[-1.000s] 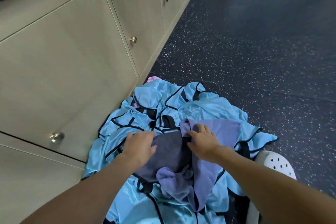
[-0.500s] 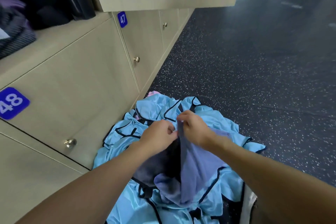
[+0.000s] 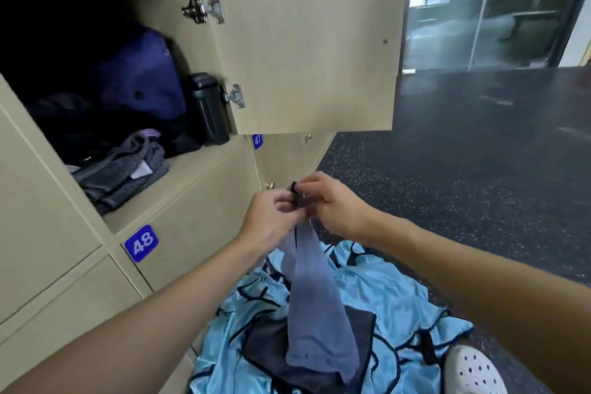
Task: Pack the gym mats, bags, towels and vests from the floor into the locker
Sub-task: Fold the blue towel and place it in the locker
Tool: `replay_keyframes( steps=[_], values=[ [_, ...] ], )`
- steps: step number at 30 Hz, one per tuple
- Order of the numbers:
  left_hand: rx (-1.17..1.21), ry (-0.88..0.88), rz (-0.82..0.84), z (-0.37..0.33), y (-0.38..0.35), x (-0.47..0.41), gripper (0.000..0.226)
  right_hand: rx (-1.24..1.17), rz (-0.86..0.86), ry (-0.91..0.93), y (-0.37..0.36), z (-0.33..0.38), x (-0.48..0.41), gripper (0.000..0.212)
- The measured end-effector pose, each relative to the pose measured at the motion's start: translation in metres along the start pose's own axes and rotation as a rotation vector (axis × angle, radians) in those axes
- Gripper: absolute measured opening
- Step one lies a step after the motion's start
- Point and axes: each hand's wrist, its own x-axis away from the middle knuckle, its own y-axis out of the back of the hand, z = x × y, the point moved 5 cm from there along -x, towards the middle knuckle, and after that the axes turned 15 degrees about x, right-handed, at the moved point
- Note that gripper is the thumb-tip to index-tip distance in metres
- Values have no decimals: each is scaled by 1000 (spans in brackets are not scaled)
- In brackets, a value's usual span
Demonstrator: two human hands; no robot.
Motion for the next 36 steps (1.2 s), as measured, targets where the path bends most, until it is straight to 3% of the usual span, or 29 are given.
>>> replay_keyframes(
  steps=[5,7,10,11,14,15,17,20,22,28,33,35,36],
  values=[
    [116,-80,-139,-38,34,15,8,-264,28,6,18,37,6,58],
    [196,-103,-181,-53,44,23,12,-247,-29,-26,21,29,11,55],
    [315,-88,-133,-70,50,28,13,-232,115,-133,3,9,19,58],
    [336,-85,-127,-73,51,28,15,-220,165,-148,-5,5,19,57],
    [421,-83,-112,-83,50,29,19,-146,110,-99,-16,8,12,13],
    [427,-60,-94,-83,50,29,20,-115,51,-95,-15,10,7,26],
    [332,39,-30,-76,49,31,41,-98,-60,-81,-11,17,-1,38],
    [206,89,-26,-64,54,30,83,-80,-121,-27,-1,28,-6,39],
    [218,52,-78,-61,61,25,91,-87,-132,-27,5,25,-7,37],
    [108,-5,65,-52,39,27,49,-184,-139,-76,21,26,-3,50],
    [190,-112,-114,-61,45,18,8,-209,-54,-96,19,19,-2,14],
    [225,-167,-160,-72,52,15,6,-225,46,-187,11,4,1,29],
    [242,-191,-177,-78,55,15,9,-167,88,-225,7,-2,3,25]
  ],
)
